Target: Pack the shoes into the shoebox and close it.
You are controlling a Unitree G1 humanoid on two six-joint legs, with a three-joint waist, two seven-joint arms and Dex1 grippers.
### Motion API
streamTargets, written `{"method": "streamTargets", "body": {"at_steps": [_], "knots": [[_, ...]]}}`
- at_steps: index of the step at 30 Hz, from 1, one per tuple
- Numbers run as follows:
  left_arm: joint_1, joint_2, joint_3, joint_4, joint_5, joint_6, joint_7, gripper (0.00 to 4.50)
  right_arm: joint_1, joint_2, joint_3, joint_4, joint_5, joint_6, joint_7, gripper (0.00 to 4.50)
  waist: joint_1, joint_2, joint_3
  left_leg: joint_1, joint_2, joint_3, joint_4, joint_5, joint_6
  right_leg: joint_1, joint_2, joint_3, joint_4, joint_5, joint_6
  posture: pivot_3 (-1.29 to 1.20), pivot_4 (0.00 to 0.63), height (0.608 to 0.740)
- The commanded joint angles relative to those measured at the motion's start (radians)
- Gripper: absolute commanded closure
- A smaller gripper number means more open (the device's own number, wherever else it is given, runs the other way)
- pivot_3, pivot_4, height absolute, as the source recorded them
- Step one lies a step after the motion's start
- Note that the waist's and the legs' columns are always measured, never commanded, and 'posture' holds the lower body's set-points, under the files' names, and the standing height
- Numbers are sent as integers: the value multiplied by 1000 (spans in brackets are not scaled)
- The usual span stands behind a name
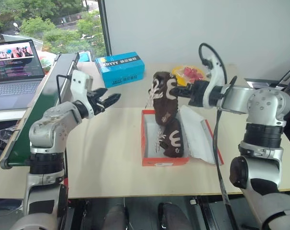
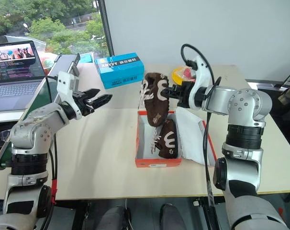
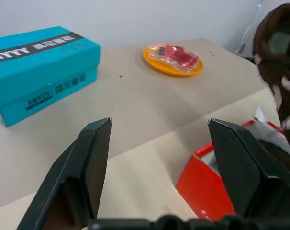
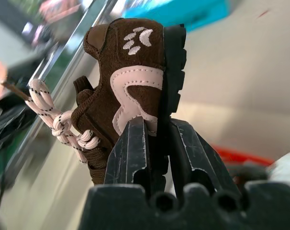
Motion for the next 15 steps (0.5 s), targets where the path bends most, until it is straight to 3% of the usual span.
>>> {"method": "streamTargets", "body": {"at_steps": [1,9,15], "knots": [[20,3,-14,-79,2,-9,-7,1079,38,-23,28,-34,5,34,64,4276,0,0,0,0,0,0,0,0,0,0,0,0,0,0,0,0,150,740],[32,0,-31,-95,10,-9,2,1079,140,3,90,-14,-37,12,129,4276,-1,0,0,0,0,0,0,0,0,0,0,0,0,0,0,0,150,740],[32,-2,-33,-93,16,-11,6,1079,184,13,206,82,-151,-96,195,4276,-1,0,0,0,0,0,0,0,0,0,0,0,-1,0,0,0,150,740]]}}
